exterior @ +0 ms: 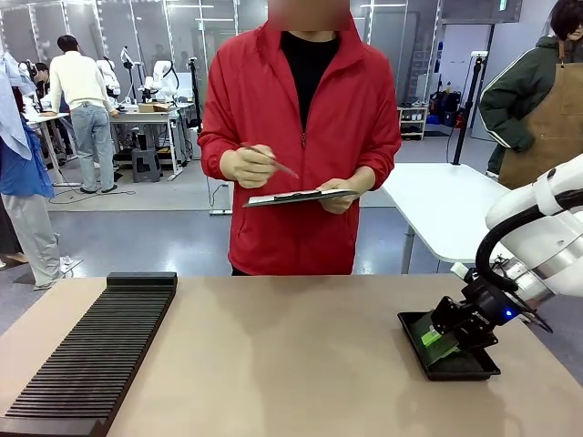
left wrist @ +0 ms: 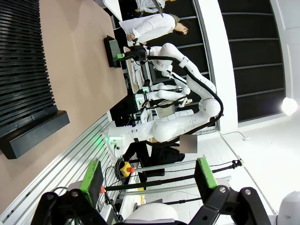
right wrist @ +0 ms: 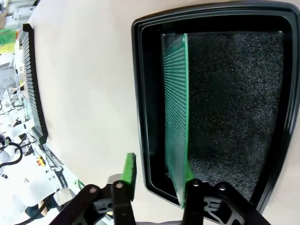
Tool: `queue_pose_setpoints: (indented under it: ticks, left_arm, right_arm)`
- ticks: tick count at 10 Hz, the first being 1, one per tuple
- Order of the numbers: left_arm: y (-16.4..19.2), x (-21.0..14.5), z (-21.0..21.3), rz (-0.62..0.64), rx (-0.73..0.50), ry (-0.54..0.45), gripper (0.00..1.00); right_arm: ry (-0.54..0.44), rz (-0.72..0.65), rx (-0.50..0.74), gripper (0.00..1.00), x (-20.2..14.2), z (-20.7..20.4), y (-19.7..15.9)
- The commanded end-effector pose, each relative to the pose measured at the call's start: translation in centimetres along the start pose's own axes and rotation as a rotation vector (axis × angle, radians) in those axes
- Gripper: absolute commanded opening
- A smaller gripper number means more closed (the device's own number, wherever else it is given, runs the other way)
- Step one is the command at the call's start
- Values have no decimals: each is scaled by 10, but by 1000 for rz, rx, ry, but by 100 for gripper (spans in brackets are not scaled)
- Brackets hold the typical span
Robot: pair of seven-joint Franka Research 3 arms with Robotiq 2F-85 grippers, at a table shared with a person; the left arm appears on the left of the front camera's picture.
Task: Inspect the PCB.
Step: Place the Blank PCB in the ESD tray.
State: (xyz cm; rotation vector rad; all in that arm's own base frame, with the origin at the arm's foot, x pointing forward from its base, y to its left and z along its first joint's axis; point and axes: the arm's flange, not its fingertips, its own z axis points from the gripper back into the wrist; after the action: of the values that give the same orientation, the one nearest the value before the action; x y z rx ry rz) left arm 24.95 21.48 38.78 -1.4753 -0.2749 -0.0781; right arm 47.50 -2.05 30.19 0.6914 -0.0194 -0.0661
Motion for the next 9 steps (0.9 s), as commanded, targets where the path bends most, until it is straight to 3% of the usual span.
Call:
queue_pose_setpoints:
  ticks: [1, 4, 9]
  left_arm:
    - [-3, -2, -1, -1, 8, 7, 100]
    - [-3, -2, -1, -1, 8, 7, 100]
    - [-3, -2, -1, -1, 8, 7, 100]
  right_arm:
    - [-26, -4, -98, 68, -8, -2, 10]
    - [-67, 21, -150, 98, -17, 9, 20]
    - [-131, 34, -171, 100, -27, 37, 34]
